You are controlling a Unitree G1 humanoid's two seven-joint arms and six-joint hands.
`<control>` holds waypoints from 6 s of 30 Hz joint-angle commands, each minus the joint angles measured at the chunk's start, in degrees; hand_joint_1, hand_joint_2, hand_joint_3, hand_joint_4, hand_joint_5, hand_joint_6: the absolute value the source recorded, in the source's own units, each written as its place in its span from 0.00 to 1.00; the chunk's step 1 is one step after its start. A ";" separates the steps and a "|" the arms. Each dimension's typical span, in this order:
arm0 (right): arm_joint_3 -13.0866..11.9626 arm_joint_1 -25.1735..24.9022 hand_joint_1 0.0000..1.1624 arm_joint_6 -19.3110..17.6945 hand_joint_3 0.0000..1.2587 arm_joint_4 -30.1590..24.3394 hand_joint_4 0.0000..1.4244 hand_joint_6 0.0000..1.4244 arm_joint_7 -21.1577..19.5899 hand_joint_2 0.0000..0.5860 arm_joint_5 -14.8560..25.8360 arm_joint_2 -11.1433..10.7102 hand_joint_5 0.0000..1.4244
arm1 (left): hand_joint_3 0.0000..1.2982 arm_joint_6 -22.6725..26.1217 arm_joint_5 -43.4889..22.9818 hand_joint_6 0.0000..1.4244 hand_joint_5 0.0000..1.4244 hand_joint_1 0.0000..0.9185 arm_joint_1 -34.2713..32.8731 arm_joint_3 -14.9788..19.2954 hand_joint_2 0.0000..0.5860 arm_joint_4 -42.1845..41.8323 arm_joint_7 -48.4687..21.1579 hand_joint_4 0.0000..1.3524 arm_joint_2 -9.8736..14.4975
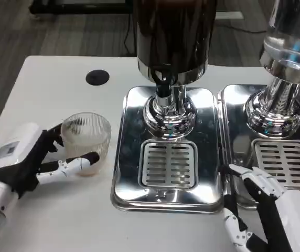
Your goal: Grasp the cup under the faucet to collect the drink, then remove the cup.
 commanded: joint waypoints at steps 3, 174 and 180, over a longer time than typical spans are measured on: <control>-0.83 0.42 0.36 -1.04 0.26 -0.62 0.21 0.20 0.58 0.88 1.58 -0.32 0.15 | 0.25 -1.98 -0.35 0.49 0.38 0.15 -0.15 0.50 0.39 0.70 2.92 0.29 0.00; -0.08 -3.52 0.36 -1.33 0.24 4.90 0.21 0.20 0.04 0.89 8.58 6.64 0.16 | 0.23 -2.03 -40.86 0.23 0.23 0.00 -8.41 14.04 0.19 -31.50 -73.37 0.21 -0.19; -0.64 -3.75 0.35 -0.90 0.23 4.49 0.20 0.20 1.12 0.90 10.34 7.13 0.16 | 0.23 -1.25 -41.11 0.23 0.23 0.00 -7.17 13.80 0.19 -32.98 -73.66 0.21 -0.09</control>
